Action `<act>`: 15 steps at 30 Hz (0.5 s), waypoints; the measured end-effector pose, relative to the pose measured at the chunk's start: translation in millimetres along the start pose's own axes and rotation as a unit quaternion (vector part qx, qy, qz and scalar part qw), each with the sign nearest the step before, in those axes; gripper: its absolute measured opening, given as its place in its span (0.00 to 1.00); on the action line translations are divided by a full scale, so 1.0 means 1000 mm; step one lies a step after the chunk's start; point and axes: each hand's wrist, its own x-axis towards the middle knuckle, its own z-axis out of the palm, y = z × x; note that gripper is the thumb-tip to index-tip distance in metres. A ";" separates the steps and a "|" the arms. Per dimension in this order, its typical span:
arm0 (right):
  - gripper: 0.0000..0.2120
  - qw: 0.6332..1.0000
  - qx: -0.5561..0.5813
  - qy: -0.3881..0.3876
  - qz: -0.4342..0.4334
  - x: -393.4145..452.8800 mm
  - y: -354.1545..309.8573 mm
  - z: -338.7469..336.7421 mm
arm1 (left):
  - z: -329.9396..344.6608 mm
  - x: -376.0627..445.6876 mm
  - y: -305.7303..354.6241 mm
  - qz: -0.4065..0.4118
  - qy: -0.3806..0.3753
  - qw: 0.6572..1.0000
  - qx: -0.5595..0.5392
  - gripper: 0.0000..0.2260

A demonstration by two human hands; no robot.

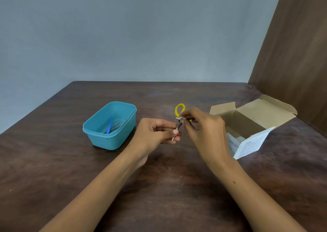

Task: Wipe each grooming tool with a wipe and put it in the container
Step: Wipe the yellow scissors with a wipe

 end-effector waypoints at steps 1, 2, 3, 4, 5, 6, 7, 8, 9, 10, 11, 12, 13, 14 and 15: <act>0.04 1.000 -0.003 -0.003 -0.002 0.000 0.000 0.000 | 0.000 0.000 0.000 0.002 0.001 1.000 0.001 0.06; 0.04 1.000 -0.001 -0.011 -0.004 -0.001 -0.001 0.000 | 0.000 0.000 0.000 0.004 0.004 1.000 0.003 0.06; 0.04 1.000 0.006 -0.023 -0.004 -0.003 -0.002 0.001 | 0.000 0.000 0.000 0.007 0.006 1.000 0.004 0.06; 0.04 0.999 0.016 -0.036 -0.002 -0.004 -0.004 0.002 | -0.001 0.000 0.000 0.010 0.008 1.000 0.007 0.06; 0.04 0.998 0.032 -0.047 0.001 -0.005 -0.006 0.003 | -0.002 0.000 0.001 0.012 0.009 1.000 0.010 0.06; 0.05 0.997 0.056 -0.053 0.011 -0.005 -0.008 0.003 | -0.003 0.000 0.001 0.012 0.009 1.000 0.012 0.07; 0.05 0.994 0.092 -0.053 0.034 -0.003 -0.008 0.003 | -0.003 -0.001 0.002 0.010 0.011 1.000 0.012 0.07; 0.06 0.987 0.136 -0.046 0.072 -0.001 -0.008 0.002 | -0.004 0.000 0.002 0.005 0.013 1.000 0.011 0.07; 0.07 0.977 0.178 -0.032 0.117 0.002 -0.007 0.000 | -0.004 0.000 0.002 -0.001 0.015 1.000 0.011 0.07; 0.06 0.966 0.208 -0.008 0.156 0.005 -0.005 -0.003 | -0.004 0.000 0.002 -0.009 0.016 1.000 0.010 0.06; 0.05 0.960 0.217 0.025 0.174 0.008 -0.003 -0.007 | -0.004 0.000 0.002 -0.017 0.016 1.000 0.009 0.05; 0.04 0.963 0.200 0.059 0.172 0.010 0.000 -0.011 | -0.003 0.001 0.001 -0.022 0.013 1.000 0.010 0.05; 0.03 0.969 0.171 0.083 0.159 0.012 0.003 -0.014 | -0.003 0.001 0.001 -0.026 0.007 1.000 0.014 0.05; 0.02 0.975 0.143 0.093 0.144 0.013 0.007 -0.015 | -0.002 0.001 0.001 -0.028 0.000 0.999 0.021 0.05; 0.02 0.980 0.120 0.089 0.130 0.013 0.009 -0.013 | -0.002 0.001 0.001 -0.029 -0.009 0.999 0.027 0.06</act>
